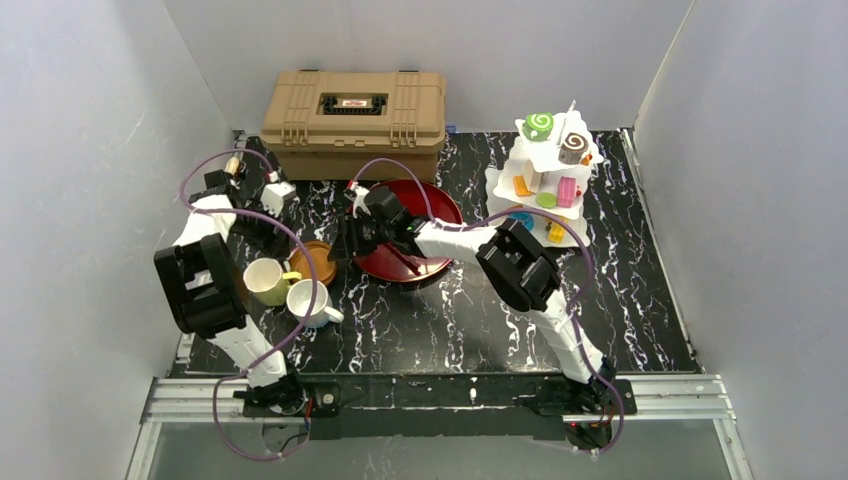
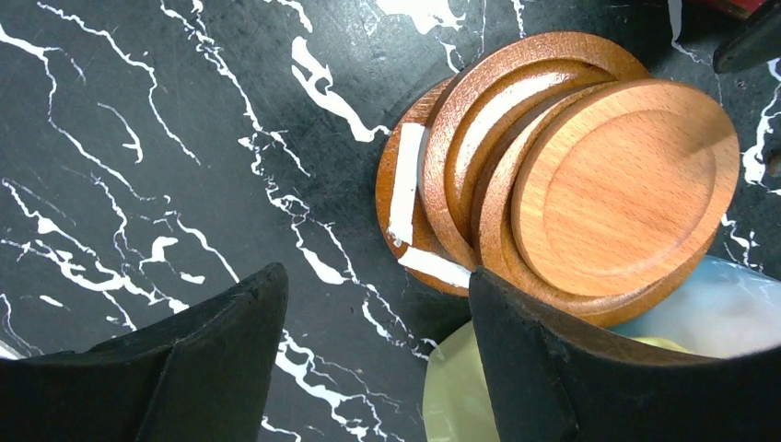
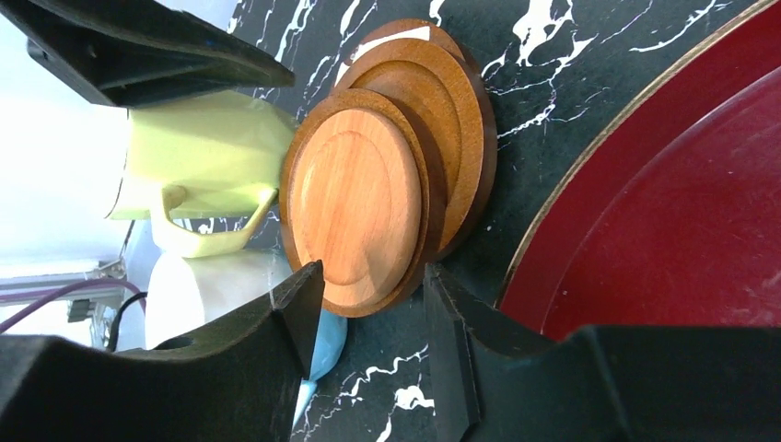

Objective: Serve the afternoon tea
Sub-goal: Move the coaster to the center of the board.

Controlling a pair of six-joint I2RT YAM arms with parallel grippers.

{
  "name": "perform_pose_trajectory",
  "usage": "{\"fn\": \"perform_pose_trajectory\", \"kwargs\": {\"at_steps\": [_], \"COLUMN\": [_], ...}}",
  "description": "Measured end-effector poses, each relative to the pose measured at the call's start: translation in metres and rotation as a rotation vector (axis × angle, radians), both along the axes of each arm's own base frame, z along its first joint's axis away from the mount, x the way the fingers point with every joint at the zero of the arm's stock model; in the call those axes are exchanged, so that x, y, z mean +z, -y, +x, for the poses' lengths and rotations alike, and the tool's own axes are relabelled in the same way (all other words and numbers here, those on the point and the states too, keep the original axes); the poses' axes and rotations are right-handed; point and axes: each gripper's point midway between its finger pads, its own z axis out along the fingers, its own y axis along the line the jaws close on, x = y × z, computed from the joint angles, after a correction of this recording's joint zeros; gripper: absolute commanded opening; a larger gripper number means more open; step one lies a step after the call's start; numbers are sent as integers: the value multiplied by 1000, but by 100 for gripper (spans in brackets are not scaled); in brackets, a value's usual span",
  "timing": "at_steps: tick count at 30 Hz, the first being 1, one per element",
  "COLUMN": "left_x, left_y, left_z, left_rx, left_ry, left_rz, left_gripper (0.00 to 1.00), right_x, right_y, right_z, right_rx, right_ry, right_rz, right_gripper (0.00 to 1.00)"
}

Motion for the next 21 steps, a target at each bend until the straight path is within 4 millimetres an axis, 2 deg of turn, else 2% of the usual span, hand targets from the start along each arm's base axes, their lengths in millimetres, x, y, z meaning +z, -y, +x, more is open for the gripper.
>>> {"fn": "perform_pose_trajectory", "kwargs": {"at_steps": [11,17,21], "left_x": [-24,-24,-23], "left_y": [9,13,20], "left_z": [0,6,10], "left_rx": [-48,-54,-62], "left_ry": [15,31,40], "left_rz": [45,50,48], "left_gripper": [70,70,70], "right_x": [-17,-19,-18], "right_y": [-10,-11,-14], "right_z": [-8,-6,-5], "right_rx": [-6,-23,-37], "right_ry": [-38,-47,-62], "right_rz": [-18,-19,-5], "right_gripper": [52,51,47]}}
